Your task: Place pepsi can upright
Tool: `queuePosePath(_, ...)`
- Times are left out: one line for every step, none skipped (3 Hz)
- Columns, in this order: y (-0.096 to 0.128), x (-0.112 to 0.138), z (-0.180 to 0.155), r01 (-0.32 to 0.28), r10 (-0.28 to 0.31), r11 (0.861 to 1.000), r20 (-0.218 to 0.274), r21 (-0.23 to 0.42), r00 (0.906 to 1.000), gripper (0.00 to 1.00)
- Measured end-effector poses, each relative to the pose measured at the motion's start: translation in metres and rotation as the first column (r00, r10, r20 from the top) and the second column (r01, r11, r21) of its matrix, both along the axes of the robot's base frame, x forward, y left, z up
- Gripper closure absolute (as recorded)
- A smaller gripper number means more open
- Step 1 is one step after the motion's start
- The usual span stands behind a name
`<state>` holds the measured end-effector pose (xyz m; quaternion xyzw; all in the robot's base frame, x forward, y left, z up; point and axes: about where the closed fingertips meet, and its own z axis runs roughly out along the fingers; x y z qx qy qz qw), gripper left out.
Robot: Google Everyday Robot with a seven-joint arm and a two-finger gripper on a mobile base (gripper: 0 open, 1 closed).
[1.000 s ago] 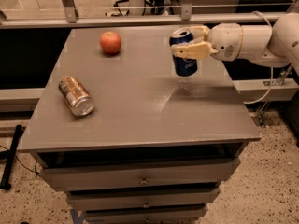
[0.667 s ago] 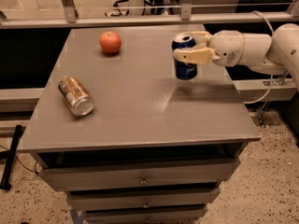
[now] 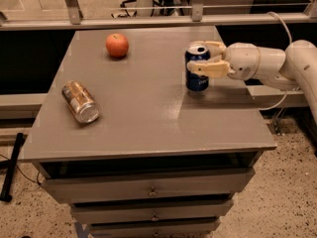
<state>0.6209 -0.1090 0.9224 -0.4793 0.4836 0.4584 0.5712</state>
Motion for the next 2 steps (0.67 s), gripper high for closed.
queuePosePath(-0.0004, -0.0064, -0.0066, -0.022, 0.022, 1.000, 0.051, 0.006, 0.9985, 0.60)
queuePosePath(-0.0011, -0.0101, -0.0123, -0.032, 0.031, 0.999, 0.074, 0.009, 0.9967, 0.36)
